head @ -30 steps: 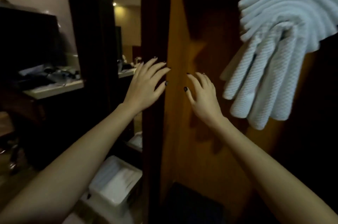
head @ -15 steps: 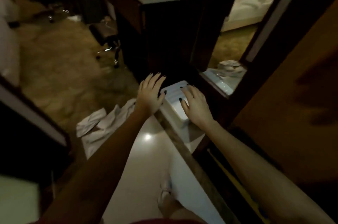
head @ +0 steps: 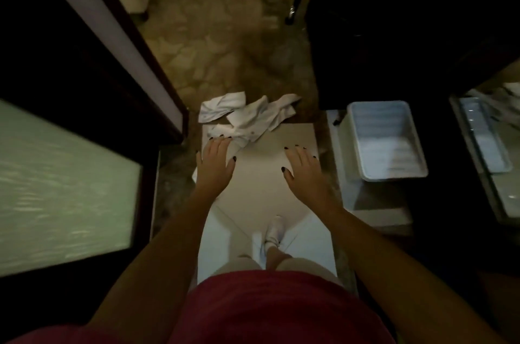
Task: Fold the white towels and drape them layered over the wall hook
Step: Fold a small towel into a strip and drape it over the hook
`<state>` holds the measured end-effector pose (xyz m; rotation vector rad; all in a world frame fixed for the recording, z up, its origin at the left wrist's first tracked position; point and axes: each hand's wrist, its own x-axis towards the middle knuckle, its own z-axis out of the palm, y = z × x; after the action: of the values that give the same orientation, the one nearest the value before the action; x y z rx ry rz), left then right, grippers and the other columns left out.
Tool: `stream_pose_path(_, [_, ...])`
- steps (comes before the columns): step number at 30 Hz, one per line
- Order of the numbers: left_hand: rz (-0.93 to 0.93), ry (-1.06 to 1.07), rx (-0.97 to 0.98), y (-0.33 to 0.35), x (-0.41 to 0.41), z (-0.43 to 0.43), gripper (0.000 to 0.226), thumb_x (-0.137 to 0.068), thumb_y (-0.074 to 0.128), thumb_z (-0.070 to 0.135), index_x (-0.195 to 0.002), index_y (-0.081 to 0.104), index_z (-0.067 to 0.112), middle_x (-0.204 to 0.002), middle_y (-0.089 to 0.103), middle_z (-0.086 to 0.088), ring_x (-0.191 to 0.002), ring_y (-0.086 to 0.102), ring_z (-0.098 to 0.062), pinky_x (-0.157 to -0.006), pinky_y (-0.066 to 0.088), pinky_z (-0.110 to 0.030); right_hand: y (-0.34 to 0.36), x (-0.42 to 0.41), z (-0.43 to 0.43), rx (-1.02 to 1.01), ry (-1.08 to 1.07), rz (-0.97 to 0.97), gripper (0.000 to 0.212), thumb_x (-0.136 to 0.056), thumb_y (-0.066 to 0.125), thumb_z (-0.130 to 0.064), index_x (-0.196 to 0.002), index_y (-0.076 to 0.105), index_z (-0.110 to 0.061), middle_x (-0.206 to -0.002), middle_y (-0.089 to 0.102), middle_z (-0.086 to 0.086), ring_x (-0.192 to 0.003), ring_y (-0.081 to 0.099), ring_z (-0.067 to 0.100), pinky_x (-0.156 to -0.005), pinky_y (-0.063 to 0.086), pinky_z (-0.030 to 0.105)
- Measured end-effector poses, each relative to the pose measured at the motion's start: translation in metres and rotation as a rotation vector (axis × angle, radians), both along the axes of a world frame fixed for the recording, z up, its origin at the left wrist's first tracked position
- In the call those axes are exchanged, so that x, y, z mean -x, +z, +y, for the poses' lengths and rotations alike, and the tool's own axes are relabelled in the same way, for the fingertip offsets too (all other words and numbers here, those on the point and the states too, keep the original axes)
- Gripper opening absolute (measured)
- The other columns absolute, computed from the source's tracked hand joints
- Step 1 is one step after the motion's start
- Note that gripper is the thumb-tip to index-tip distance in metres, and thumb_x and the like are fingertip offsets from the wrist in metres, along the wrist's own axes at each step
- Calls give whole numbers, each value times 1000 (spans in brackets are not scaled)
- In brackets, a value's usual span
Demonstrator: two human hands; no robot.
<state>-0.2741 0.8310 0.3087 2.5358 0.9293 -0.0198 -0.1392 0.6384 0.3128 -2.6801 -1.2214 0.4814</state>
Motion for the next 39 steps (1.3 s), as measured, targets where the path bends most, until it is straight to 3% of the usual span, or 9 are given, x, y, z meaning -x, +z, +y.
stream_pose_path(9, [82, 223, 105, -67, 18, 101, 48, -96, 50, 22, -142, 45, 10, -148, 42, -12, -139, 34, -31, -113, 27, -47, -70, -29, 135, 156, 215, 132, 55, -101, 45, -36, -150, 29, -17, -154, 30, 13, -142, 28, 29, -115, 24, 44])
stream_pose_path(12, [140, 220, 142, -102, 21, 139, 49, -97, 50, 22, -144, 42, 11, -151, 39, -11, -141, 31, -31, -114, 25, -49, -106, -41, 187, 206, 313, 147, 57, -102, 44, -36, -152, 25, -19, -156, 27, 14, -144, 24, 30, -115, 21, 46])
stream_pose_path(15, [234, 152, 143, -147, 24, 183, 53, -97, 49, 24, -148, 36, 16, -155, 33, -5, -144, 26, -24, -116, 22, -42, -151, -60, 244, 256, 439, 140, 59, -103, 42, -37, -154, 20, -20, -158, 22, 13, -147, 18, 31, -117, 17, 48])
stream_pose_path(19, [214, 165, 174, -213, 18, 253, 51, -97, 51, 18, -146, 38, 10, -152, 37, -10, -142, 30, -27, -116, 22, -40, -222, -84, 309, 275, 484, 116, 58, -103, 40, -38, -154, 22, -18, -158, 23, 14, -146, 18, 32, -118, 15, 48])
stream_pose_path(24, [239, 217, 260, -318, 6, 298, 50, -100, 48, 27, -147, 38, 13, -151, 39, -9, -142, 31, -26, -117, 23, -44, -332, -92, 359, 350, 468, 206, 56, -103, 41, -38, -152, 27, -17, -153, 31, 14, -144, 23, 33, -116, 22, 47])
stream_pose_path(32, [294, 317, 444, -518, -4, 300, 46, -101, 45, 39, -142, 42, 19, -144, 46, -6, -130, 42, -22, -112, 32, -34, -525, -93, 401, 482, 577, 291, 59, -103, 36, -47, -154, 22, -21, -158, 25, 14, -145, 22, 33, -116, 25, 47])
stream_pose_path(39, [248, 628, 607, -674, -28, 318, 58, -96, 51, 48, -146, 36, 23, -150, 38, -2, -134, 39, -23, -112, 31, -37, -678, -103, 460, 352, 658, 267, 55, -103, 39, -43, -153, 26, -25, -159, 25, 12, -145, 26, 31, -114, 28, 44])
